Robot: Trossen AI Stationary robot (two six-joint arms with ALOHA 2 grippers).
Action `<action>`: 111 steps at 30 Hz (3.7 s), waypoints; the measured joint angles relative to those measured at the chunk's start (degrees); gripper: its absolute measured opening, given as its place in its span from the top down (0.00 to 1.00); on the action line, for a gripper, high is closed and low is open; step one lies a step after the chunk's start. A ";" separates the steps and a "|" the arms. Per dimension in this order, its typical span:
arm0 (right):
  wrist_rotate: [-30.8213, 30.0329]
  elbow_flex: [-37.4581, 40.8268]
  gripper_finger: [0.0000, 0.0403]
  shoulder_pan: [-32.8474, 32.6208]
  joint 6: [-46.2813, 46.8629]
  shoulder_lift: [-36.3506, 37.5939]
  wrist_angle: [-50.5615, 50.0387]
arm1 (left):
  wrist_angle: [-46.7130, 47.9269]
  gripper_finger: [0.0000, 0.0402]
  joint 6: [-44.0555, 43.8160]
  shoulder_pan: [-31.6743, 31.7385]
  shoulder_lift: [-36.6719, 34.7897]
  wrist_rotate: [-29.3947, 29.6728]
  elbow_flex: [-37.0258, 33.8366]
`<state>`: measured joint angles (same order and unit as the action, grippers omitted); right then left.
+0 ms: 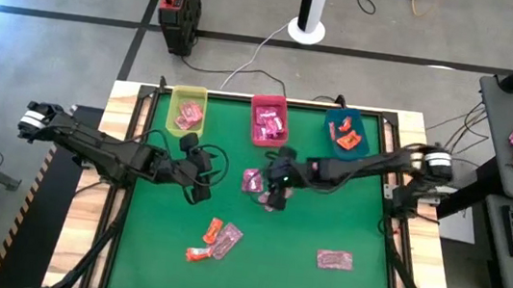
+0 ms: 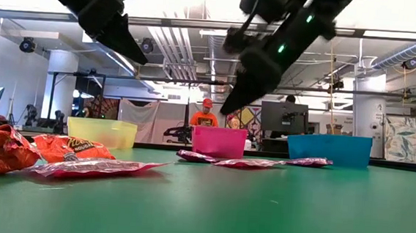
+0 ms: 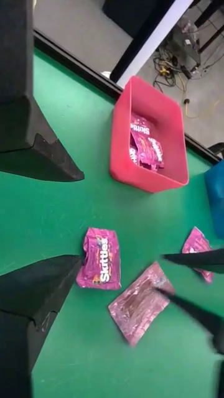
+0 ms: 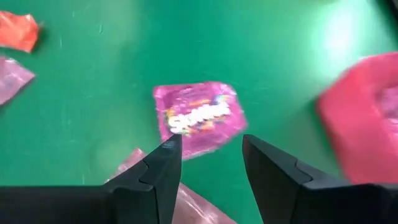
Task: Sort candy by brand, put in halloween buckets
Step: Put the violet candy into the pink bin, then put the orange candy into the blue bin
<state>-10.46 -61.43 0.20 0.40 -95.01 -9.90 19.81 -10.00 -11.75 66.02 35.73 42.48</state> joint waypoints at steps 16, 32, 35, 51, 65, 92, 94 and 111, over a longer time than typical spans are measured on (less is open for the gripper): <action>1.78 -11.68 0.54 -0.32 3.38 -19.00 2.30 | -0.75 0.53 -2.32 -0.04 2.10 0.14 -1.20; -0.40 -14.27 0.95 -0.23 2.32 -21.41 -1.33 | -3.29 0.53 -2.80 -0.04 2.38 0.17 -1.79; 1.05 -14.05 0.97 -0.40 2.09 -19.74 -2.52 | -3.24 0.53 -2.82 -0.09 2.38 0.17 -1.79; -2.89 -13.94 0.98 6.86 -5.03 1.28 -3.08 | -2.41 0.53 -5.83 -2.69 2.08 -4.30 -1.35; 6.02 -13.87 0.84 25.19 9.31 -5.17 1.02 | -1.16 0.53 -10.92 -4.74 1.75 -8.25 -0.87; 7.71 -13.30 0.59 5.98 8.54 4.13 -12.84 | 2.70 0.53 -36.15 -18.15 6.44 -28.86 -0.94; 6.53 -13.30 0.59 4.03 8.15 4.26 -15.31 | 2.42 0.53 -39.41 -19.53 8.24 -27.24 -0.94; 5.96 -13.24 0.57 -4.94 12.56 4.86 -37.86 | -13.79 0.53 -45.24 -20.68 23.15 -19.10 -0.87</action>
<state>-4.49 -74.67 -4.74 12.97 -90.15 -47.76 6.03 -55.23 -32.43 89.17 16.62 41.61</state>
